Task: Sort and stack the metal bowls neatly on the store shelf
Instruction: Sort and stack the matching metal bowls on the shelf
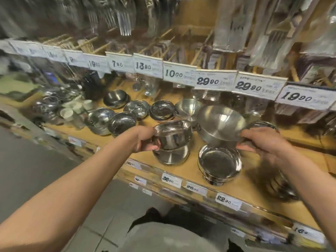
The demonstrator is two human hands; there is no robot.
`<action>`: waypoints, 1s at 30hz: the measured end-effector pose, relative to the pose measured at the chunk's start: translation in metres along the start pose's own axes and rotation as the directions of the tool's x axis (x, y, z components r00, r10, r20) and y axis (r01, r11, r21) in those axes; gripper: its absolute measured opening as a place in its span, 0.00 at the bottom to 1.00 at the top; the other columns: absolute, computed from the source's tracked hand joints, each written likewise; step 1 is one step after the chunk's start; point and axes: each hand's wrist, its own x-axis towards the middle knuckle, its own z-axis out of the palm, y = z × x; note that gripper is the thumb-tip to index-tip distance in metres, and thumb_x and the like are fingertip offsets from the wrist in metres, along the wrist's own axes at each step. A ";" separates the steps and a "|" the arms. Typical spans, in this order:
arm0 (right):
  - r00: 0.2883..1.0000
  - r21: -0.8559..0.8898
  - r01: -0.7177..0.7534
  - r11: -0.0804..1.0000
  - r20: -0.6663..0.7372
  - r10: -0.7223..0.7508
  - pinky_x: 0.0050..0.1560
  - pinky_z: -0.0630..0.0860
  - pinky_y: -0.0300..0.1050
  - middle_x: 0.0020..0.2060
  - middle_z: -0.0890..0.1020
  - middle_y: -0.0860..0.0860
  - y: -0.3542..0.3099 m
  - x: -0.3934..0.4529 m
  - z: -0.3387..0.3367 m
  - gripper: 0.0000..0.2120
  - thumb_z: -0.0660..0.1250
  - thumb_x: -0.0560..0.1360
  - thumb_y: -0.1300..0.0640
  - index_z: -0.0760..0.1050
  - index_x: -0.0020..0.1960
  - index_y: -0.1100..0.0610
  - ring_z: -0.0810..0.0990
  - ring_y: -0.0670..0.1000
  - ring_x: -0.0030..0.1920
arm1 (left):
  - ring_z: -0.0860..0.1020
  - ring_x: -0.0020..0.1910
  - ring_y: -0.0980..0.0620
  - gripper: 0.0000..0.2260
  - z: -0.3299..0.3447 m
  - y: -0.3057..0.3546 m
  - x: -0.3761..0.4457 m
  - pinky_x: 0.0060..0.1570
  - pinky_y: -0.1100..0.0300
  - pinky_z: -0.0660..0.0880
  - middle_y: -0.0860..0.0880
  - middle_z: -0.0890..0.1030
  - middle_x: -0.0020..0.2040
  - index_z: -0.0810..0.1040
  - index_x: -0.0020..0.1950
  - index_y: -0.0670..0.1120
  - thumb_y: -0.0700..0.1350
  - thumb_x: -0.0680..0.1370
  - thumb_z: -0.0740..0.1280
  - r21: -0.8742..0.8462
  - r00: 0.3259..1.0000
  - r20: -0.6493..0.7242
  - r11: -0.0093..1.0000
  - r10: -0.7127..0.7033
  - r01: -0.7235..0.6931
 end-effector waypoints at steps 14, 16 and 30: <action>0.998 -0.376 0.038 0.926 0.055 -0.018 0.33 0.84 0.46 0.38 0.83 0.66 0.001 0.030 0.134 0.06 0.70 0.74 0.71 0.76 0.50 0.70 0.84 0.56 0.30 | 0.83 0.45 0.44 0.08 -0.140 -0.022 -0.006 0.39 0.53 0.84 0.35 0.82 0.54 0.76 0.59 0.34 0.32 0.80 0.64 -0.122 0.968 -0.217 0.980 0.129 -0.158; 1.000 -0.383 0.019 0.924 0.022 -0.011 0.25 0.80 0.41 0.37 0.83 0.65 0.009 0.032 0.156 0.06 0.71 0.72 0.73 0.77 0.46 0.65 0.83 0.53 0.26 | 0.84 0.45 0.44 0.11 -0.154 -0.020 -0.005 0.37 0.54 0.84 0.35 0.83 0.56 0.75 0.62 0.35 0.33 0.80 0.66 -0.138 0.967 -0.201 0.973 0.153 -0.183; 0.967 -0.505 -0.112 0.856 -0.253 -0.022 0.34 0.84 0.54 0.44 0.84 0.61 0.048 0.055 0.203 0.10 0.62 0.77 0.67 0.80 0.54 0.63 0.85 0.60 0.31 | 0.83 0.42 0.45 0.12 -0.199 -0.009 0.024 0.36 0.56 0.83 0.34 0.83 0.56 0.73 0.59 0.40 0.30 0.77 0.67 -0.132 0.976 -0.075 0.969 0.202 -0.211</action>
